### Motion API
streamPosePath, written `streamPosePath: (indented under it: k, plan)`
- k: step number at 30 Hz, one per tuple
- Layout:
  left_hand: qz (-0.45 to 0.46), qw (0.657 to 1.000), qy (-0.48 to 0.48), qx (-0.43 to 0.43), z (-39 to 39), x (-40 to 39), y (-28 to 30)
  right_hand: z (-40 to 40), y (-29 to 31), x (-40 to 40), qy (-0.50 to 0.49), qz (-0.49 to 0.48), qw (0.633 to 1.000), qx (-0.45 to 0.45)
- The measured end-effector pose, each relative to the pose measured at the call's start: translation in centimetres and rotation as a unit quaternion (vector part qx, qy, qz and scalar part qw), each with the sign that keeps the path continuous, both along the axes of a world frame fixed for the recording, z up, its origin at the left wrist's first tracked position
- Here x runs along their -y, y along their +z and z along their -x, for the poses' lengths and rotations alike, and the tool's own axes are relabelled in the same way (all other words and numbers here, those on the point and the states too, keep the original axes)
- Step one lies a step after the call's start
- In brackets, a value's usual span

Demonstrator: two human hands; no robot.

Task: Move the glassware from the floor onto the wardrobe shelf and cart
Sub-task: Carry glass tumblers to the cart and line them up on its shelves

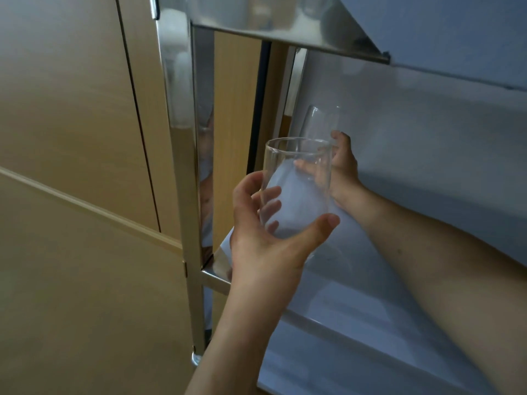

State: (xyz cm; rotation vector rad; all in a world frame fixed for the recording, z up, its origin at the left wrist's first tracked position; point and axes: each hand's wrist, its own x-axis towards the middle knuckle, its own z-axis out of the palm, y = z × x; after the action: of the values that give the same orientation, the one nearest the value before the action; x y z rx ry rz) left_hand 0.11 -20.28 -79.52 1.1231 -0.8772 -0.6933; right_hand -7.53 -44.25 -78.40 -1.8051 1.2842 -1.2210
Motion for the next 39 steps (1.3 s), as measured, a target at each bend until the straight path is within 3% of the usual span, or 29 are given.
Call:
streamPosePath:
  k: [3,7,10,12,14,20,26,32,39]
  plan:
    - [-0.001,1.0,0.0,0.004,0.0,0.0,-0.2,-0.1,-0.1,1.0,0.001,0.001,1.0,-0.023]
    - [-0.02,0.999,-0.017,0.026,0.0,-0.4,0.2,0.2,0.7,0.3,-0.038,0.006,0.99,-0.133]
    - [-0.027,0.999,-0.015,0.03,0.0,-0.3,0.2,1.9,1.7,-3.7,-0.091,0.053,0.993,-0.045]
    - [-0.028,0.999,-0.016,0.029,0.1,-0.3,0.4,3.7,2.0,-8.3,-0.017,0.098,0.992,0.078]
    - [-0.028,0.999,-0.019,0.03,0.2,-0.3,0.5,5.7,2.0,-12.9,0.082,0.1,0.983,0.131]
    - [-0.029,0.997,-0.021,0.073,0.3,-0.2,0.4,5.7,2.5,-18.1,0.236,0.029,0.969,0.06]
    - [-0.093,0.974,0.009,0.207,0.8,-0.1,0.8,6.2,2.6,-17.2,0.167,0.062,0.984,0.033]
    - [-0.149,0.901,0.029,0.407,1.9,0.0,0.4,8.2,1.5,-10.5,0.013,0.084,0.996,0.03]
    - [-0.151,0.831,0.006,0.535,2.7,0.1,0.1,8.0,2.0,-1.9,-0.068,0.072,0.995,0.02]
